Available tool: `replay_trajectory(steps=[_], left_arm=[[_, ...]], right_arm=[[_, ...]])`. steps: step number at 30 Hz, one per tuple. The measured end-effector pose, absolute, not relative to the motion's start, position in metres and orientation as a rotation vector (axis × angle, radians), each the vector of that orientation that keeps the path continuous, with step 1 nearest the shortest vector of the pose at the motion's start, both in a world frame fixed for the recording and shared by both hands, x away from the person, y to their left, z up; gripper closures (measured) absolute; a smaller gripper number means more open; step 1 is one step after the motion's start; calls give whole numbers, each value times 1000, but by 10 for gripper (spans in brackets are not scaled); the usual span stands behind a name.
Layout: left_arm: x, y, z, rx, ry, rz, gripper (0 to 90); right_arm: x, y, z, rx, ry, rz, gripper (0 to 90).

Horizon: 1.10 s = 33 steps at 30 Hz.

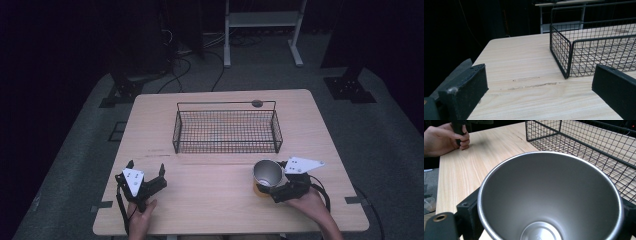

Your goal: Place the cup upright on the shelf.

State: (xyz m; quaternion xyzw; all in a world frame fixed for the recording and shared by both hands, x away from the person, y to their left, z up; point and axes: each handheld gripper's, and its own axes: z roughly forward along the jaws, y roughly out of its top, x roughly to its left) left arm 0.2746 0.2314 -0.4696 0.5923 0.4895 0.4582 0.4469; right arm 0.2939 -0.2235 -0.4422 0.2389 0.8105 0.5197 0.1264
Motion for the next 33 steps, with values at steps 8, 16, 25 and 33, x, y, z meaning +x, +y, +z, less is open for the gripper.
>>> replay_trajectory(steps=[8, 16, 25, 33], left_arm=[[275, 231, -470, 1467, 1211, 1134, 0], [275, 231, -470, 1466, 1212, 1134, 0], [275, 231, -470, 1467, 1210, 1134, 0], [275, 231, -470, 1466, 1211, 1133, 0]], right_arm=[[294, -224, -441, 704, 2366, 1515, 97], [297, -225, -434, 708, 2372, 1514, 98], [302, -222, -421, 692, 2392, 1539, 99], [311, -217, -407, 673, 2387, 1573, 99]])
